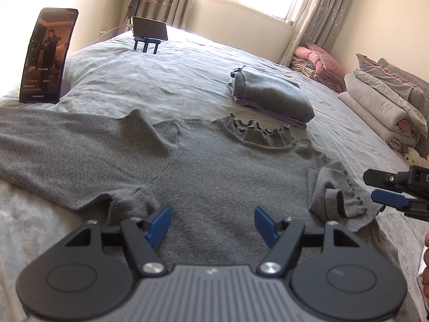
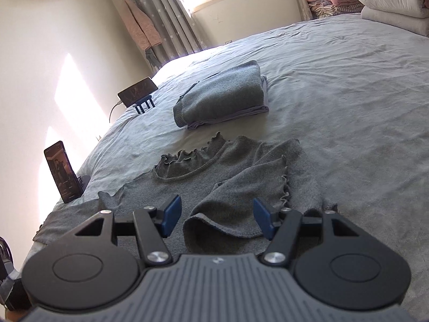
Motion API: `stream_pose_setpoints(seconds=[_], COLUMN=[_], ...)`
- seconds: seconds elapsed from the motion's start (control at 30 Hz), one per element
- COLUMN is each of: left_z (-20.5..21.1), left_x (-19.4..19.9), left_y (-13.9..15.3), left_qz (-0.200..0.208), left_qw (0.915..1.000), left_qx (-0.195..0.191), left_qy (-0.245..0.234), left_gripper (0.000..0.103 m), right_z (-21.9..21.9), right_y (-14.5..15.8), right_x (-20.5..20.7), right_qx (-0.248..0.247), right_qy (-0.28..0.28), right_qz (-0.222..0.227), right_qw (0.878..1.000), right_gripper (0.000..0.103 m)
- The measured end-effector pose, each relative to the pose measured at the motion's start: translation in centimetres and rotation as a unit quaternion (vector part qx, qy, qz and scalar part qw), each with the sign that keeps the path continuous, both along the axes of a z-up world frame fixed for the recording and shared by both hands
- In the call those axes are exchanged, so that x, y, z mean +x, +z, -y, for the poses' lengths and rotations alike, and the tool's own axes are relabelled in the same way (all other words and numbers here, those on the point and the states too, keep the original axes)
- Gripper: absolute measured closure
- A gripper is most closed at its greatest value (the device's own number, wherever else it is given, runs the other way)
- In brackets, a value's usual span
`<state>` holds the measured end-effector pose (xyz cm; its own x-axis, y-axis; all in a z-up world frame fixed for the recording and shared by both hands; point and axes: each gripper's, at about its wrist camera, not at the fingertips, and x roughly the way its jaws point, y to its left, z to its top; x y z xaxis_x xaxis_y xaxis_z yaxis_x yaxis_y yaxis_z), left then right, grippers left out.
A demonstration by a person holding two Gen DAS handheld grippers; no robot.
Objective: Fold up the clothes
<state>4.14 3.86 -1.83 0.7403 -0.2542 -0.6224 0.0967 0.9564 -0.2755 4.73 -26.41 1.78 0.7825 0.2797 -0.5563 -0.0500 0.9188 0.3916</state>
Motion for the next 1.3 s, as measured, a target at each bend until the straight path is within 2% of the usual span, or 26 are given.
stream_pose_setpoints(seconds=[0.1,0.2,0.23,0.3,0.33,0.4,0.43,0.53,0.63,0.73,0.83,0.93,0.97,1.07,1.13,1.2,1.23,1.3], left_z=[0.1,0.1,0.1,0.1,0.1,0.0,-0.1,-0.4,-1.1,-2.6,-3.8,-5.1,-5.3,-5.5,-5.3,-5.1,-4.9,-4.5], left_x=[0.0,-0.1,-0.1,-0.1,-0.1,0.0,0.0,0.1,0.2,0.6,0.8,1.0,1.0,1.2,1.3,1.4,1.5,1.7], left_y=[0.0,-0.1,-0.1,-0.1,-0.1,-0.1,-0.1,0.0,0.2,-0.1,-0.4,-0.8,-1.0,-1.4,-1.7,-1.9,-2.0,-2.2], left_qz=[0.0,0.0,0.0,0.0,0.001,0.001,0.002,0.002,-0.003,-0.014,-0.017,-0.02,-0.02,-0.032,-0.04,-0.05,-0.055,-0.062], left_qw=[1.0,1.0,1.0,1.0,1.0,1.0,0.9999,0.999,0.9943,0.9792,0.9616,0.9389,0.9341,0.9314,0.9396,0.9485,0.9524,0.9594], left_qx=[0.002,0.003,0.004,0.004,0.003,-0.006,-0.013,-0.039,-0.098,-0.197,-0.269,-0.339,-0.353,-0.361,-0.339,-0.313,-0.3,-0.275], left_qy=[0.0,-0.001,-0.001,-0.002,-0.003,-0.007,-0.011,-0.023,-0.042,-0.048,-0.051,-0.053,-0.053,-0.039,-0.02,0.001,0.011,0.019], left_gripper=[0.032,0.032,0.032,0.032,0.032,0.032,0.032,0.032,0.031,0.025,0.021,0.019,0.017,0.017,0.019,0.031,0.033,0.049], right_z=[0.4,0.1,0.0,-0.2,-0.3,-0.5,-0.5,-0.8,-1.4,-3.0,-5.3,-7.8,-8.6,-10.9,-12.2,-12.0,-11.6,-10.8], right_y=[-1.6,-2.5,-2.8,-3.4,-3.7,-4.1,-3.8,-2.3,-0.8,0.0,-0.1,-0.3,-0.4,-1.0,-1.6,-1.6,-1.5,-1.3], right_x=[0.9,1.3,1.4,1.7,1.9,2.0,1.8,1.0,0.0,-0.8,-1.0,-0.9,-0.9,-1.0,-1.2,-1.5,-1.7,-2.0], right_qx=[-0.041,-0.075,-0.086,-0.109,-0.121,-0.136,-0.129,-0.079,-0.03,0.003,0.021,0.037,0.042,0.054,0.054,0.04,0.03,0.011], right_qy=[-0.031,-0.031,-0.031,-0.031,-0.031,-0.029,-0.024,0.001,0.04,0.087,0.127,0.164,0.177,0.212,0.23,0.228,0.223,0.213], right_qz=[-0.002,-0.001,-0.001,0.0,0.001,0.004,0.01,0.043,0.078,0.101,0.097,0.088,0.085,0.071,0.058,0.056,0.058,0.061], right_qw=[0.999,0.997,0.996,0.994,0.992,0.99,0.991,0.996,0.996,0.991,0.987,0.982,0.98,0.973,0.97,0.971,0.973,0.975], right_gripper=[0.04,0.041,0.045,0.061,0.077,0.088,0.096,0.097,0.097,0.097,0.097,0.097,0.097,0.097,0.095,0.088,0.085,0.084])
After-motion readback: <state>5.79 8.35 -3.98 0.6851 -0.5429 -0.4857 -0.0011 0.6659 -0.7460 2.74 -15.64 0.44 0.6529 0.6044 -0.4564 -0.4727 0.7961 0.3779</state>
